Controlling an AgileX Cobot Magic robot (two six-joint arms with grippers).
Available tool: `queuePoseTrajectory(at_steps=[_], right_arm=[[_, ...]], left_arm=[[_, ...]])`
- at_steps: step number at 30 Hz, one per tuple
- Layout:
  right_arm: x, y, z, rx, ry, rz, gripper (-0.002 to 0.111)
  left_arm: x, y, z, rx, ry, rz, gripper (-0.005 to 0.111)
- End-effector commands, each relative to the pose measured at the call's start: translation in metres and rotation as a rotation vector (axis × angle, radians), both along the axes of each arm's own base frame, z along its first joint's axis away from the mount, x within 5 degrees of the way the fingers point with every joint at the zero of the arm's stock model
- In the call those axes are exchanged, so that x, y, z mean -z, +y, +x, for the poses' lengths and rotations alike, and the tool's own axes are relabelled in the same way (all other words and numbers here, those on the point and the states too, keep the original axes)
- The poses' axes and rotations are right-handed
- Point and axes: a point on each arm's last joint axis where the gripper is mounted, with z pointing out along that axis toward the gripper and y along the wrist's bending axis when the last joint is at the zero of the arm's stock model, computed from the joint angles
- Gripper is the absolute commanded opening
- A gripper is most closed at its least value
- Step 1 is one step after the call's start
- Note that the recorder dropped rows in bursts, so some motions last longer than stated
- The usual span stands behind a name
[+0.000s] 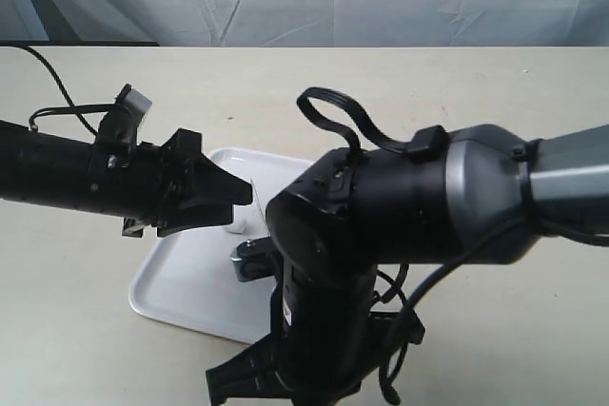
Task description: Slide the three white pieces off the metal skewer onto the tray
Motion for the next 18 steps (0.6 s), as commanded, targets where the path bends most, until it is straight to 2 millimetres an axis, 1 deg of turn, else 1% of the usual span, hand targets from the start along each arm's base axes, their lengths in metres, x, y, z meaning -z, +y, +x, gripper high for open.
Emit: queuePoseTrajectory(at_steps=[1,6,9,13,18], right_arm=[[0.002,0.008,0.021,0.034,-0.021,0.088,-0.001],[-0.013,0.018,0.040,0.052,-0.079,0.175,-0.001],[-0.019,0.020,0.048,0.060,-0.097,0.202,-0.001],[-0.027,0.026,0.051,0.045,-0.111,0.232,-0.001],[-0.031,0.028,0.052,0.047,-0.114,0.245,-0.001]], left_arm=[[-0.002,-0.003,-0.003,0.043,0.005,-0.020,0.046],[0.000,-0.001,-0.002,0.025,-0.002,0.013,0.046],[0.000,-0.001,-0.002,0.024,-0.001,0.014,0.046],[0.001,-0.001,-0.002,0.017,0.019,0.023,0.046],[0.002,-0.001,-0.002,0.018,0.021,0.024,0.045]])
